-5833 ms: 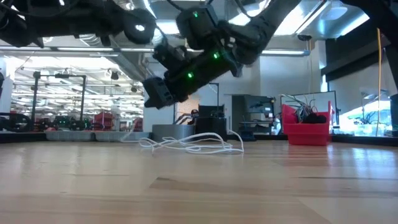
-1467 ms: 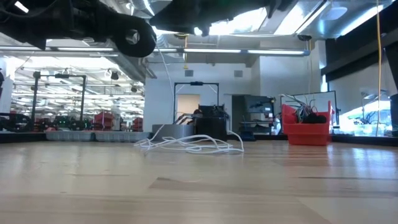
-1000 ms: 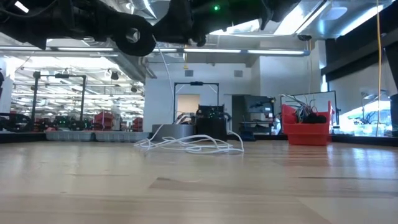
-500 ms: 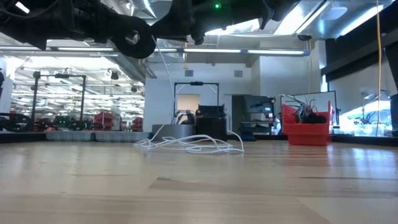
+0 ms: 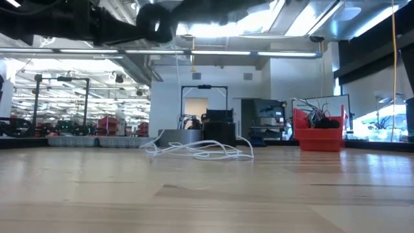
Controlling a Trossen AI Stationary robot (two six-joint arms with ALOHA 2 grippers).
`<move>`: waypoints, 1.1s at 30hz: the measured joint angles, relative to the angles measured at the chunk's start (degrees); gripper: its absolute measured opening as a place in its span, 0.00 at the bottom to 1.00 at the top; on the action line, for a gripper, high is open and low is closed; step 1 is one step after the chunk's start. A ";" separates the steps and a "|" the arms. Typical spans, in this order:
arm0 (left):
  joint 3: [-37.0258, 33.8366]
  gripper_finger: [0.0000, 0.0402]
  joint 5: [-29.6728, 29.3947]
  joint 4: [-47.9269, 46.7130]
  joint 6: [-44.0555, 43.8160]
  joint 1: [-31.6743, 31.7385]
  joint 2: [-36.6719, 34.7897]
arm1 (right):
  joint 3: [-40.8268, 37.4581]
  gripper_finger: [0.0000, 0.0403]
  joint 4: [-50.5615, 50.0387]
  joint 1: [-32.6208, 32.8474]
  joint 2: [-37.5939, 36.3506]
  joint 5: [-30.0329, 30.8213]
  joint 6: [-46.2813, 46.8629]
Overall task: Coil cords
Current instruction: Coil the white wire on the black spool
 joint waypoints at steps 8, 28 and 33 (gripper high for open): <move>0.00 0.34 -0.43 -0.24 -2.14 0.43 3.55 | 0.00 0.01 15.25 2.35 -1.37 12.90 -9.16; 7.99 0.34 -3.29 10.12 0.20 -2.72 35.52 | 0.00 0.01 14.32 0.13 -1.15 10.73 -8.92; 8.01 0.34 -11.30 10.49 3.11 -3.40 35.75 | 0.00 0.01 13.67 0.82 -1.15 10.77 -9.32</move>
